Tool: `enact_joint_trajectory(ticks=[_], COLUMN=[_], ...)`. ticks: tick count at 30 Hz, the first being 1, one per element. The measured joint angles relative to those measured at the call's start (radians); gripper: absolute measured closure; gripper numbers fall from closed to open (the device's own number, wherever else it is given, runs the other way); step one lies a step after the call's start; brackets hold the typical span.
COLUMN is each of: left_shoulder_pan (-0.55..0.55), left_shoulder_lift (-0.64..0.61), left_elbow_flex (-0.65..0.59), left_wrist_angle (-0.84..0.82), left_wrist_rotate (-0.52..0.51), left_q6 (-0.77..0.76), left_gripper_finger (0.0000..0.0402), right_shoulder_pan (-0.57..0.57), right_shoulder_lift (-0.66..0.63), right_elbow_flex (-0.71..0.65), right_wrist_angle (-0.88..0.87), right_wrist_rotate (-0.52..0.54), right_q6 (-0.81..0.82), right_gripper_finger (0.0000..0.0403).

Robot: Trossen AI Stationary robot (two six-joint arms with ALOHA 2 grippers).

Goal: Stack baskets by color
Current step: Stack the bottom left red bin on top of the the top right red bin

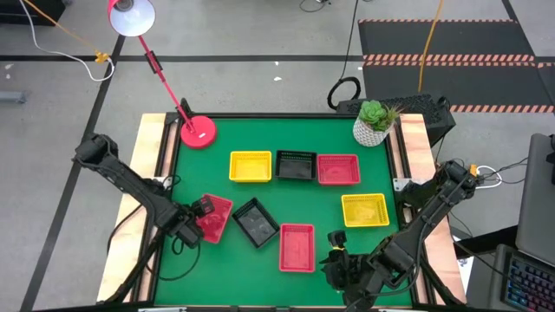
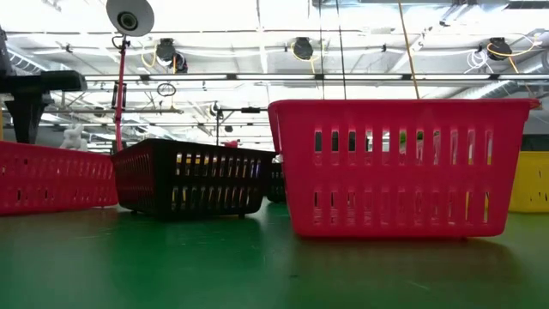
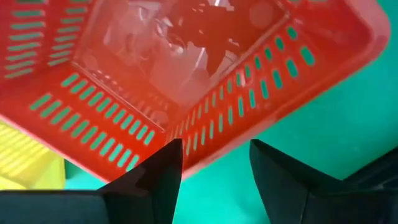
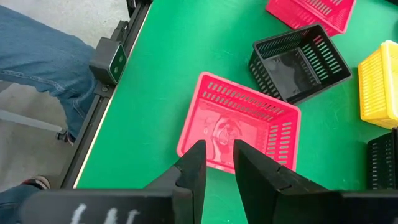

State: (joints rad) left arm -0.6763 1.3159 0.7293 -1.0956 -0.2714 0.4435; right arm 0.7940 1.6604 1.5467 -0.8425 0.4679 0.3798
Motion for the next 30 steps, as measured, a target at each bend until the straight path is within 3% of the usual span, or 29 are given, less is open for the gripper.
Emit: enact_joint_trajectory(ticks=[5, 17, 26, 30], left_shoulder_pan=[0.0, 0.0, 0.0, 0.002], left_shoulder_lift=[0.0, 0.0, 0.0, 0.0], left_elbow_flex=[-0.001, 0.035, 0.2, 0.3], left_wrist_angle=[0.001, -0.008, -0.136, -0.222], left_wrist_rotate=[0.0, -0.003, -0.04, -0.11], left_q6=[-0.008, -0.147, -0.376, -0.514], left_gripper_finger=[0.0234, 0.0387, 0.0386, 0.0391], right_shoulder_pan=[0.0, 0.0, -0.016, -0.043], right_shoulder_lift=[0.0, 0.0, 0.0, 0.0], right_elbow_flex=[0.0, 0.0, 0.0, 0.0], right_wrist_angle=[0.0, 0.003, 0.033, 0.127], right_wrist_rotate=[0.001, 0.009, 0.092, 0.166], right_q6=[-0.002, -0.002, 0.004, 0.021], right_gripper_finger=[0.033, 0.033, 0.033, 0.033])
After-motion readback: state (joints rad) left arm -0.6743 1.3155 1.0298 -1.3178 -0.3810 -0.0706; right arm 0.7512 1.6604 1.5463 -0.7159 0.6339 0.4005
